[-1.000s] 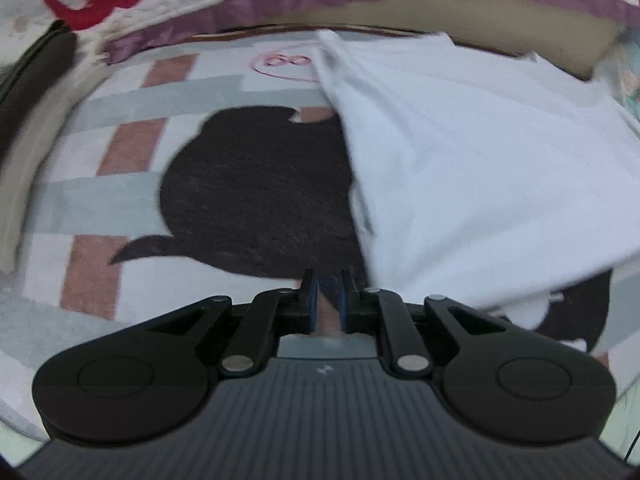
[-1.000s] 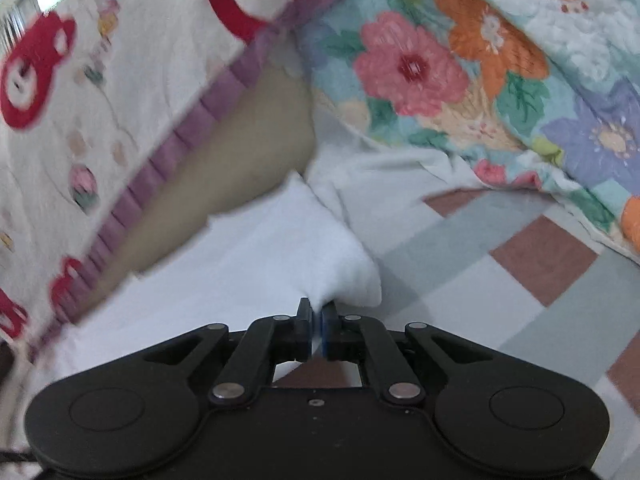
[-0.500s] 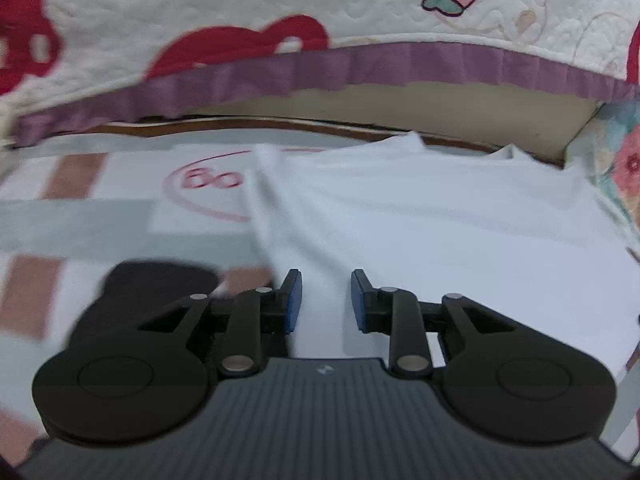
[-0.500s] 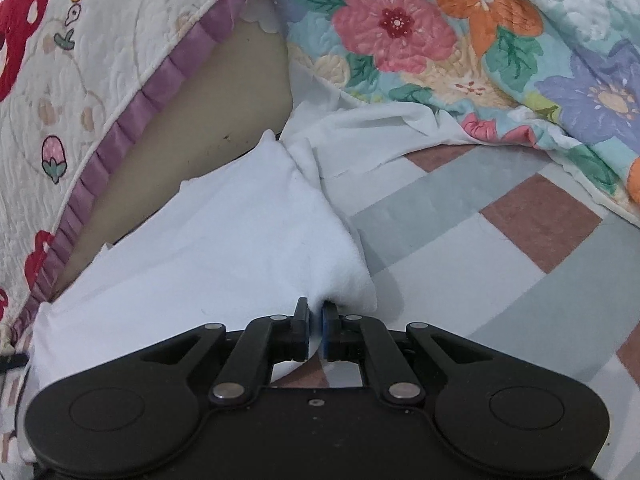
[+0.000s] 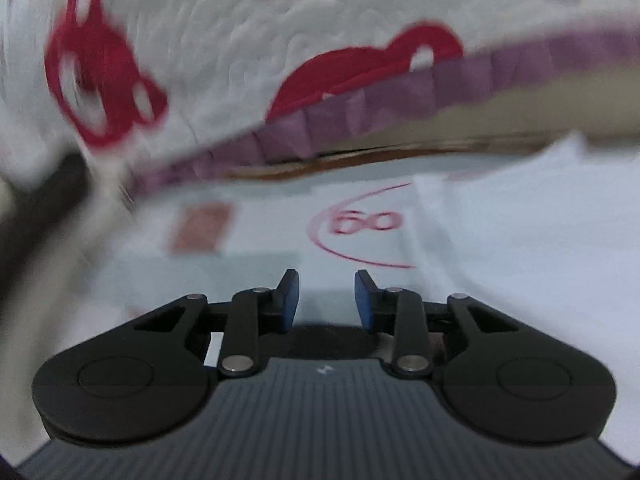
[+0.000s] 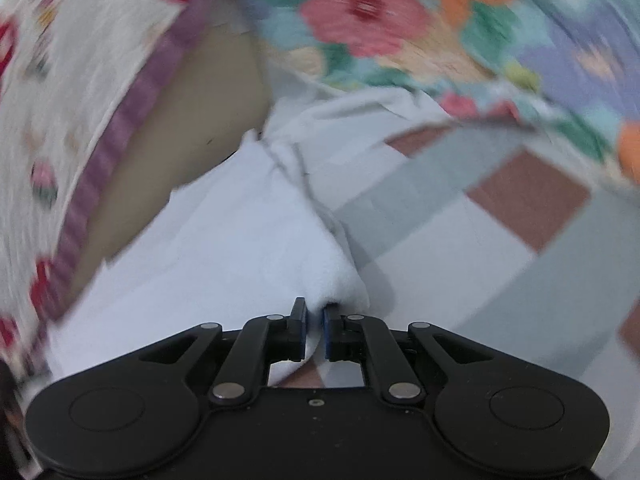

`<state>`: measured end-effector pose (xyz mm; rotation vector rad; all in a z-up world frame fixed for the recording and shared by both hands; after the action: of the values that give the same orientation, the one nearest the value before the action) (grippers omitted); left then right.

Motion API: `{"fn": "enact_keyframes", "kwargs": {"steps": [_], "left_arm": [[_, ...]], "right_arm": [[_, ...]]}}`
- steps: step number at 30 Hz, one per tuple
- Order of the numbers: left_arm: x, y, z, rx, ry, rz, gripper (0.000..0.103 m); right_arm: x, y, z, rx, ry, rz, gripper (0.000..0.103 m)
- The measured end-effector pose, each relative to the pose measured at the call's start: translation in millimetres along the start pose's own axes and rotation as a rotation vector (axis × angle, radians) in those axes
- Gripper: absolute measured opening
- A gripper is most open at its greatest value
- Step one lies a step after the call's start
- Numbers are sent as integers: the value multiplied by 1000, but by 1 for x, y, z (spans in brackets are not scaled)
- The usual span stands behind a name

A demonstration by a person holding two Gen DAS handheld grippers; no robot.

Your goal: Fold clothes

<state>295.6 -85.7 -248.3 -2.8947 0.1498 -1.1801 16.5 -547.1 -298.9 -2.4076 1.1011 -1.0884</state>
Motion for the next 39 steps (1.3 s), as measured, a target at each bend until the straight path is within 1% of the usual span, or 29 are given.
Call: {"fn": "enact_keyframes", "kwargs": {"steps": [1,2,3,4,6,7,8,9,10,11,14,17,18,21,22,23,24,26,27,28,29,30,32,34,35,37,38,39], "left_arm": [[-1,6,-12,-29,1,-6,30],[-2,15,-24,-47,4,-1,31],[-5,32,-36,-85,4,19,32],[-9,52,-48,-129,5,42,34],[-20,93,-66,-236,-30,85,35],[-28,114,-73,-289,-54,109,35],[-36,132,-79,-336,-75,126,35],[-45,148,-84,-377,-98,136,35],[-55,164,-89,-416,-130,143,35],[-64,175,-91,-442,-154,149,35],[-98,209,-97,-485,-235,212,34],[-110,229,-102,-454,-203,319,34],[-114,235,-103,-443,-190,355,34],[-114,231,-103,-480,-205,301,35],[-114,229,-102,-495,-212,278,36],[-112,226,-100,-511,-224,253,36],[-110,222,-96,-527,-237,228,36],[-104,215,-90,-557,-268,175,36],[-102,213,-88,-572,-293,148,36],[-99,213,-88,-593,-321,157,37],[-97,213,-88,-616,-350,178,41],[-95,214,-88,-638,-378,198,41],[-77,196,-92,-626,-369,190,40],[-51,166,-103,-684,-334,94,41],[-40,149,-106,-712,-320,27,41],[-34,111,-104,-709,-312,-77,41],[-31,92,-103,-703,-308,-127,45],[-35,77,-96,-678,-317,-150,48]], "right_arm": [[-1,0,1,-9,-2,-6,11],[-3,-1,2,-18,-4,-15,16],[-3,-2,2,-22,-2,-18,17],[-4,-2,3,-25,0,-21,18],[-4,-2,4,-18,16,4,21],[-3,-2,5,-1,26,28,26],[-2,-2,6,17,37,55,33],[-2,-2,7,36,48,81,37],[-1,-4,7,52,54,104,46],[-1,-6,8,66,59,120,53],[-4,-17,13,71,43,96,54],[-4,-21,18,107,47,118,57],[-2,-19,20,132,61,156,58],[11,-12,32,175,96,283,57],[17,-11,37,180,93,312,53],[21,-17,37,183,83,295,23],[24,-23,38,187,71,271,9],[32,-35,39,194,48,223,10],[36,-47,32,226,58,189,10],[40,-61,25,254,69,151,9],[43,-77,18,280,74,111,9],[45,-95,12,317,71,80,9],[46,-137,-1,410,54,27,9],[41,-184,-13,523,26,-14,9],[35,-204,-20,563,5,-47,9],[12,-248,-24,634,-68,-123,9],[-4,-267,-23,657,-117,-160,9],[-23,-284,-19,671,-174,-202,9]]}}
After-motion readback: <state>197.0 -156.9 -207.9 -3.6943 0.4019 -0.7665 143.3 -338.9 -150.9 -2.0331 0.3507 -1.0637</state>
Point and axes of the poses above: each gripper's, at about its wrist camera, not at the fingertips, and z roughly the way its jaws point, y to its right, x to its top, the point moved 9 cm from there along z, roughly the way its jaws point, and after that the axes turned 3 degrees about -y, right-handed, at the moved point
